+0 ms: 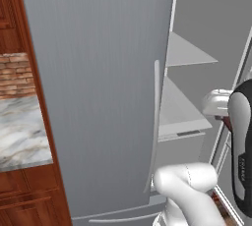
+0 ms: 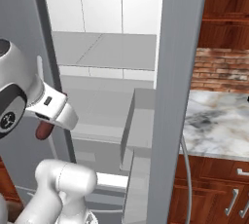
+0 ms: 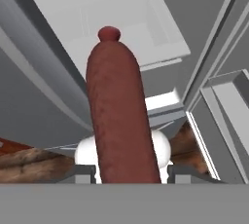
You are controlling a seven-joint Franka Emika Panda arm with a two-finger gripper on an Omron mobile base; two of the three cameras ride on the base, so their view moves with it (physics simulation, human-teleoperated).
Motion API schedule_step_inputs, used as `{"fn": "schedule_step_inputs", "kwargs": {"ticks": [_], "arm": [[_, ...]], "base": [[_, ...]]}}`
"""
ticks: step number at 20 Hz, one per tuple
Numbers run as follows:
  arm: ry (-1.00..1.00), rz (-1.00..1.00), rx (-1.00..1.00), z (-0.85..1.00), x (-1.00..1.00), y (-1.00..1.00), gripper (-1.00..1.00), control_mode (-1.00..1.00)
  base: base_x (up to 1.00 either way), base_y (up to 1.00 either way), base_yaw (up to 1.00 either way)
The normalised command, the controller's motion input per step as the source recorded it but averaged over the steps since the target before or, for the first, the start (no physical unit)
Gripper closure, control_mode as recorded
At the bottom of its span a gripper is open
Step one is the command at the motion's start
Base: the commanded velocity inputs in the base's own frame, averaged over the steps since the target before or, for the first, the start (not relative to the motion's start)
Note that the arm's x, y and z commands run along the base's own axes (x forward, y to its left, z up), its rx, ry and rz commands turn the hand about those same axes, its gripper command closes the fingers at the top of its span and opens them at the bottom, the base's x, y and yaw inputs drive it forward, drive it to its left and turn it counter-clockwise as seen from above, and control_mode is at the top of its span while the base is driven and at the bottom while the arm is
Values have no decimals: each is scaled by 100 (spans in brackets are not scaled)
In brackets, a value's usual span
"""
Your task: Move the hot dog bun to the plate on the dining table and place the condiment next to that plate. Then navigate to the fridge and take the sausage and place it on the plate as well.
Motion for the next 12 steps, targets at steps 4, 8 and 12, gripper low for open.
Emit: {"fn": "schedule_step_inputs", "kwargs": {"ticks": [4,8,12], "arm": [[0,-7,3,-21,-18,-1,100,-100],[0,-1,0,-10,-44,-14,100,-100],[0,0,0,0,0,0,100,100]], "base": [[0,0,0],[0,0,0],[-100,0,-3]]}}
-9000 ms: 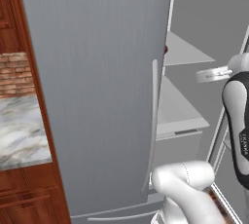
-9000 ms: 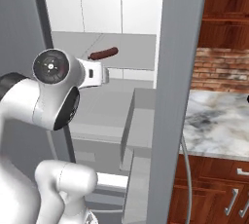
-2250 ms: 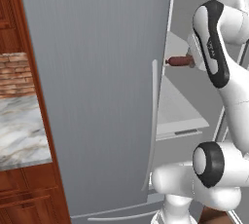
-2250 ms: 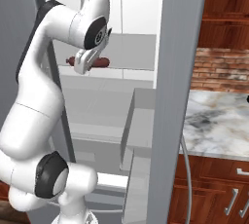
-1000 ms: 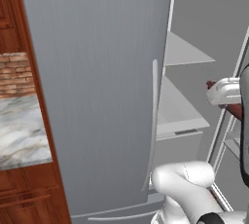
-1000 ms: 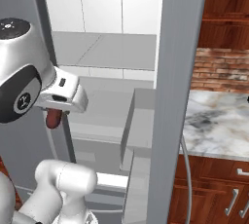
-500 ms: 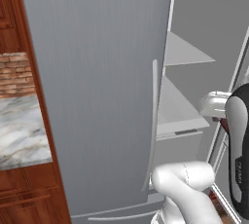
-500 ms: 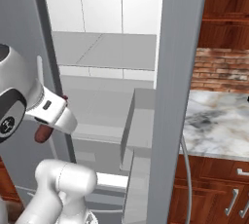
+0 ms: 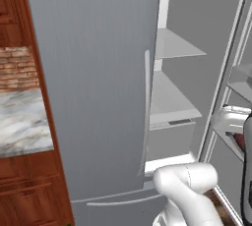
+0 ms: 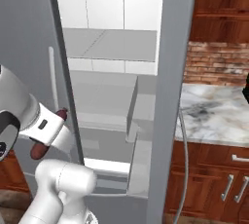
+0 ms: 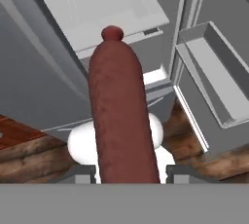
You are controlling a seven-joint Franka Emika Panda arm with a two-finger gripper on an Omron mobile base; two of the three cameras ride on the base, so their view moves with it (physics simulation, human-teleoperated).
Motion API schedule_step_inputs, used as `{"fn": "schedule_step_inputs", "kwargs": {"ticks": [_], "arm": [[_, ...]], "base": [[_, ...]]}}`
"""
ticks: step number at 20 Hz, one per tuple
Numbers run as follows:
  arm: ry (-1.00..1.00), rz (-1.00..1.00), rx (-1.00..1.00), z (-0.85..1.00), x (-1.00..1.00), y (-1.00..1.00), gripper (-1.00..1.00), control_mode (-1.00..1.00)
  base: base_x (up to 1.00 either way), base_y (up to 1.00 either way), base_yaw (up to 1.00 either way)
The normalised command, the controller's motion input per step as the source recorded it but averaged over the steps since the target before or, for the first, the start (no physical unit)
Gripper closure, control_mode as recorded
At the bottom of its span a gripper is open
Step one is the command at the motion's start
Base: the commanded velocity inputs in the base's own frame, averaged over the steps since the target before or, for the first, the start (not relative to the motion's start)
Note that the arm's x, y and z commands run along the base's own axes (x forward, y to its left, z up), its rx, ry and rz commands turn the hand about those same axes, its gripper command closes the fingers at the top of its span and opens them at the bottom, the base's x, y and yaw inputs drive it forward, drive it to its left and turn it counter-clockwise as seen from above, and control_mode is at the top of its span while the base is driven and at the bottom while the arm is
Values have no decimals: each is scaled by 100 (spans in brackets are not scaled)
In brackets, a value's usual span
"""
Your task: Move the hot dog bun to the plate on the dining table and place the condiment next to that plate. Then navigate to the fridge and take the sausage and place it on the plate as well.
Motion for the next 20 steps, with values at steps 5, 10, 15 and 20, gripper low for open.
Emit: {"fn": "schedule_step_inputs", "kwargs": {"ticks": [5,10,15,20], "arm": [[0,0,0,0,0,0,100,100],[0,0,0,0,0,0,100,100],[0,0,0,0,0,0,100,100],[0,0,0,0,0,0,100,100]], "base": [[-100,9,-13],[-92,9,-53],[-3,0,-99],[0,-12,-100]]}}
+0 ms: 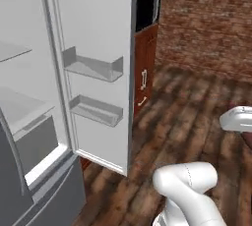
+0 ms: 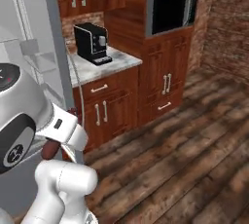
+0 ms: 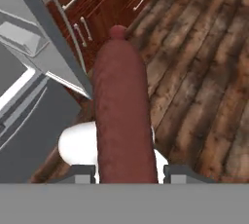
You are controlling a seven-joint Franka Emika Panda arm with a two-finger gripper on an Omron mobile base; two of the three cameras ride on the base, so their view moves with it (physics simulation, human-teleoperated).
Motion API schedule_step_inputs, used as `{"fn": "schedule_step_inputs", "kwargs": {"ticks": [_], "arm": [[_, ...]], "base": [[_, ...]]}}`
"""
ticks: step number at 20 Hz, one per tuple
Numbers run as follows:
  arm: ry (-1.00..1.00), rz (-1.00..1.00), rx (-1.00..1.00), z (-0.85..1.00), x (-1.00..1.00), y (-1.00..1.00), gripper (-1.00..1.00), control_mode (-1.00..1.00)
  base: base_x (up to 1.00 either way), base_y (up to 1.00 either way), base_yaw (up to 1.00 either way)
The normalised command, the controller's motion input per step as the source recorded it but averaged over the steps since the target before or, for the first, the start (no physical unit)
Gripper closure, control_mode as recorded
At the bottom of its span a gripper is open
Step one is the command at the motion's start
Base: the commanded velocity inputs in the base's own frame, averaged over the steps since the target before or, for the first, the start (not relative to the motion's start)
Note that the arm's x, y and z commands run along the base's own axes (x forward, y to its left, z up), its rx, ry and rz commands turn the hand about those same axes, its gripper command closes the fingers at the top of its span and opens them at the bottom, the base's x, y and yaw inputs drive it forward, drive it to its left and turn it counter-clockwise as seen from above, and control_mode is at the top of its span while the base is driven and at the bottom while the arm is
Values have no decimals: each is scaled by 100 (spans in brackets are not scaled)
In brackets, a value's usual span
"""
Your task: Move the hot dog bun to the plate on the dining table and place the condiment next to that plate. Then navigate to the fridge and take the sausage and place it on the plate as well.
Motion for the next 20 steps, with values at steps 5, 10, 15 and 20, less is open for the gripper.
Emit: {"fn": "schedule_step_inputs", "kwargs": {"ticks": [5,10,15,20], "arm": [[0,0,0,0,0,0,100,100],[0,0,0,0,0,0,100,100],[0,0,0,0,0,0,100,100],[0,0,0,0,0,0,100,100]], "base": [[11,-36,-92],[86,-40,-62],[100,-23,-32],[100,-24,-19]]}}
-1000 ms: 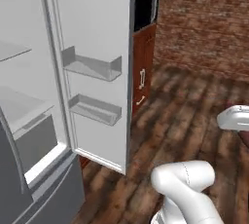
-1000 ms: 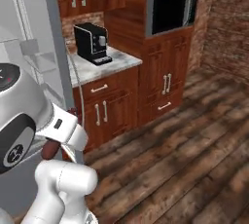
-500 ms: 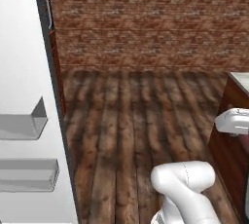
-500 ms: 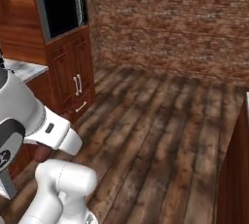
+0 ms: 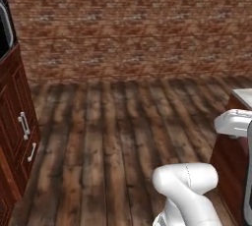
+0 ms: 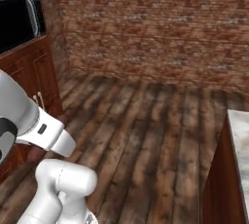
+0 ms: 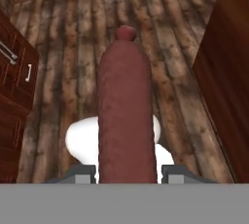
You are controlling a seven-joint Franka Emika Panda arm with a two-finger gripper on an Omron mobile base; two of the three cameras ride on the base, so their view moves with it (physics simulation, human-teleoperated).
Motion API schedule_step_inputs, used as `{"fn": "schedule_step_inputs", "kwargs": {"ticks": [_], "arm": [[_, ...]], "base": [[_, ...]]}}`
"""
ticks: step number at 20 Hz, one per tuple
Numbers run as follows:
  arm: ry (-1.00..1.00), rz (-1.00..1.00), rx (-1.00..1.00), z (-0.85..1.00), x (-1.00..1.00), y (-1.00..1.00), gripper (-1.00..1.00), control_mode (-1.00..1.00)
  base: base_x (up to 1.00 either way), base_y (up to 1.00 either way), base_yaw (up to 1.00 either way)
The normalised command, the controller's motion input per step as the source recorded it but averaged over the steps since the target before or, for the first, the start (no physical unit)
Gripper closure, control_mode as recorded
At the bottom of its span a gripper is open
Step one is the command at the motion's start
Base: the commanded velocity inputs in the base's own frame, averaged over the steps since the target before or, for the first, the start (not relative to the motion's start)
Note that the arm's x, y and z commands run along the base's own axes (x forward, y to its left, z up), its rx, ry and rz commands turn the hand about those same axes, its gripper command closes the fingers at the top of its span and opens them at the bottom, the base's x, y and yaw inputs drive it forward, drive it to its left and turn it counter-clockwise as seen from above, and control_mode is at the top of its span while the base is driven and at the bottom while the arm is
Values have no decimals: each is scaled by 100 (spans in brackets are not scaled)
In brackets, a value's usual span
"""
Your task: Move the hot dog bun to the plate on the dining table and place the condiment next to that plate. Then navigate to the fridge and take the sausage and place it on the plate as well.
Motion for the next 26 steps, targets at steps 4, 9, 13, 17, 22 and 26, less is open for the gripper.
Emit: {"fn": "schedule_step_inputs", "kwargs": {"ticks": [4,9,13,17,22,26], "arm": [[0,0,0,0,0,0,100,100],[0,0,0,0,0,0,100,100],[0,0,0,0,0,0,100,100],[0,0,0,0,0,0,100,100],[0,0,0,0,0,0,100,100],[0,0,0,0,0,0,100,100]], "base": [[100,-40,-12],[100,-61,-12],[100,-42,-34],[100,-6,-47],[100,12,-57],[96,39,-66]]}}
